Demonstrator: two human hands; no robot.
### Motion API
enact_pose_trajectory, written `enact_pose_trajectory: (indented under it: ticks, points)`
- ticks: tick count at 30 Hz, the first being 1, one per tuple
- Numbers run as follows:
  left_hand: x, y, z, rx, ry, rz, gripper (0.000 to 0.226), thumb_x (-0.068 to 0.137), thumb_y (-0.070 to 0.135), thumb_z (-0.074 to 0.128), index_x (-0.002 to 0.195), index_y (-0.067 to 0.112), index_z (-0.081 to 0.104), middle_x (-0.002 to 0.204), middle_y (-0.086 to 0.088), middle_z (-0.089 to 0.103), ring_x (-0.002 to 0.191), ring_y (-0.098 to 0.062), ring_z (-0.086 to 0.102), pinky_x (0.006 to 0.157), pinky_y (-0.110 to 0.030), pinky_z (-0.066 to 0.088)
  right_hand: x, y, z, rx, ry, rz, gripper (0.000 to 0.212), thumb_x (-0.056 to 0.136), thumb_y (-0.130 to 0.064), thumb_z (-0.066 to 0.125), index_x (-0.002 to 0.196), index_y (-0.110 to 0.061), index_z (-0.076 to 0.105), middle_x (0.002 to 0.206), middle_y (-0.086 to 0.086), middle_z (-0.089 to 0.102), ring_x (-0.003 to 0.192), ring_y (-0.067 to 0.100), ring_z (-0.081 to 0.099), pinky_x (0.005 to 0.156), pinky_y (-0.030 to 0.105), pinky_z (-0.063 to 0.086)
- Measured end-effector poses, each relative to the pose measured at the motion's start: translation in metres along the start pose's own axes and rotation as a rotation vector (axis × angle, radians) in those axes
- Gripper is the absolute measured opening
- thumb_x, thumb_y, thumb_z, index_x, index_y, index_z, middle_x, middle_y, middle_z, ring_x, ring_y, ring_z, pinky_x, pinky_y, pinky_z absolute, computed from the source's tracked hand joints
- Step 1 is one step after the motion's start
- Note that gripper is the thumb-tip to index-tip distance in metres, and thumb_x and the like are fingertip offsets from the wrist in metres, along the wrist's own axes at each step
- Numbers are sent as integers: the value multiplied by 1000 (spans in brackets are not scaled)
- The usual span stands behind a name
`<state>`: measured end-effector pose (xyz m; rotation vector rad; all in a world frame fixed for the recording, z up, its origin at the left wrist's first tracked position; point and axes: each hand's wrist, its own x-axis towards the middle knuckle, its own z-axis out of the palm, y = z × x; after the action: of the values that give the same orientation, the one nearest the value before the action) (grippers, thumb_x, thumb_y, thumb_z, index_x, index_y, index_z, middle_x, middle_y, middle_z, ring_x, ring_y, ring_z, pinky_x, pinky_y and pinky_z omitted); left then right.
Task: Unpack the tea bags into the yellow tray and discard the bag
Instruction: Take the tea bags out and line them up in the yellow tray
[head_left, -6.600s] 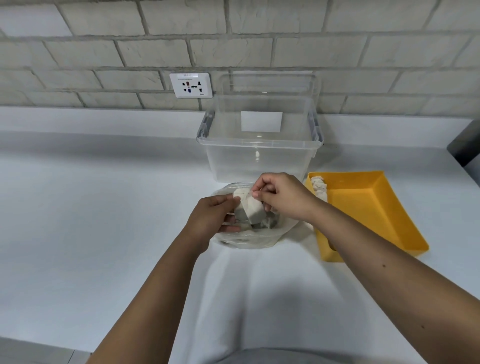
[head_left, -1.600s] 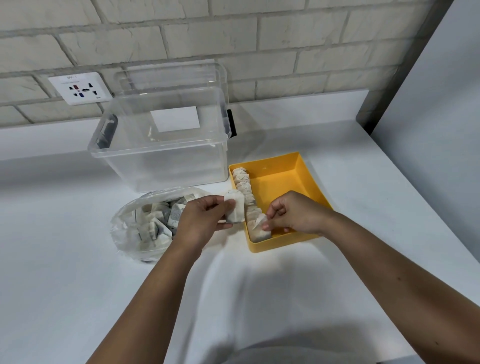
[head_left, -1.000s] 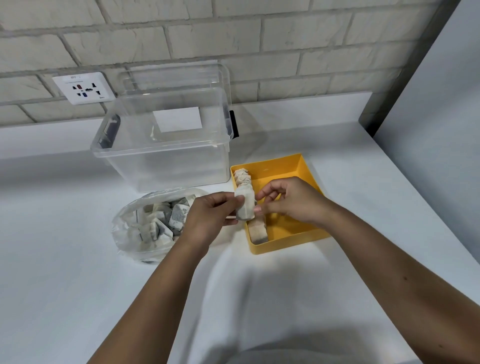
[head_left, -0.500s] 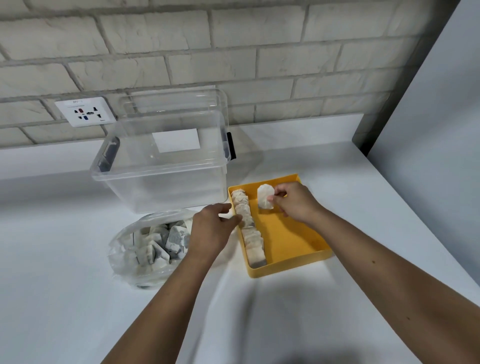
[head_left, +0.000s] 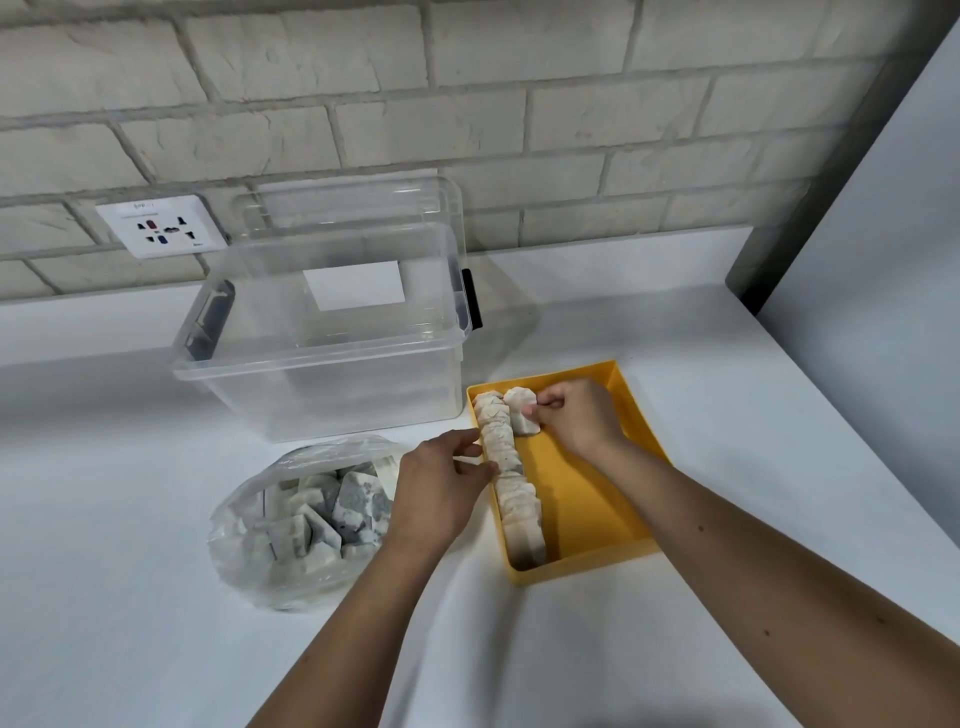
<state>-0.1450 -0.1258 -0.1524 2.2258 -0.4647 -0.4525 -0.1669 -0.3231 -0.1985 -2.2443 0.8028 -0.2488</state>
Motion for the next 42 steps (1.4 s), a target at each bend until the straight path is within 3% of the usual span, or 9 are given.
enact_pose_trajectory:
  ticks: [9, 13, 17, 22, 26, 30, 34, 39, 42]
  points:
    - [-3, -4, -7, -131, 23, -12, 34, 85, 20, 76, 118, 21, 71, 101, 7, 75, 80, -12, 73, 89, -32, 56, -10, -7, -9, 107, 115, 45, 29, 77, -31, 81, 97, -11, 77, 96, 4, 75, 89, 15, 68, 77, 21, 47]
    - [-15, -8, -31, -373, 80, -16, 22, 88, 10, 71, 100, 27, 74, 85, 5, 76, 76, -13, 74, 83, -42, 61, -35, -26, -26, 196, 147, -14, 24, 78, -28, 80, 97, -16, 74, 79, -7, 68, 74, 4, 62, 64, 12, 42]
    - [-29, -23, -65, -403, 134, -20, 20, 89, 13, 71, 104, 24, 76, 84, 5, 76, 78, -17, 74, 83, -43, 61, -69, -61, -25, 278, 26, -96, 13, 76, -27, 82, 87, -24, 75, 71, -13, 64, 63, -3, 58, 61, 12, 43]
    - [-44, -53, -100, -176, 232, -9, 17, 89, 19, 69, 99, 31, 75, 81, 11, 74, 69, -9, 69, 59, -8, 45, -102, -90, -5, 248, -102, -231, 14, 74, -22, 83, 86, -24, 75, 68, -12, 65, 64, -5, 58, 60, 8, 42]
    - [-50, -80, -112, 25, 257, 32, 20, 89, 11, 67, 99, 24, 78, 86, 14, 74, 81, -3, 67, 67, 3, 38, -117, -99, 19, 206, -181, -272, 16, 76, -20, 81, 90, -24, 76, 77, -9, 71, 65, -7, 58, 62, 8, 42]
    - [-43, -100, -108, 246, 204, 113, 26, 90, 5, 62, 103, 20, 78, 100, 5, 77, 91, -14, 69, 76, -9, 42, -123, -108, 45, 41, -270, -342, 19, 79, -17, 77, 97, -25, 76, 89, -10, 73, 65, -9, 57, 65, 11, 43]
    - [-26, -107, -98, 366, 127, 65, 23, 92, 16, 59, 108, 27, 73, 101, 7, 75, 95, -16, 69, 79, -28, 51, -124, -113, 56, -211, -313, -351, 26, 80, -25, 77, 106, -26, 74, 108, -9, 72, 100, 13, 64, 85, 28, 50]
    - [-10, -106, -81, 361, 107, 52, 34, 96, 37, 57, 129, 31, 61, 116, 4, 67, 104, -20, 64, 78, -33, 51, -118, -115, 62, -325, -318, -335, 31, 80, -32, 76, 110, -27, 72, 113, -8, 71, 104, 18, 63, 88, 29, 50]
    - [-4, -110, -75, 336, 146, 53, 26, 94, 37, 58, 118, 34, 66, 118, 8, 61, 101, -16, 63, 74, -32, 50, -112, -114, 61, -354, -305, -338, 31, 79, -32, 76, 109, -28, 72, 107, -7, 71, 102, 18, 63, 87, 30, 49]
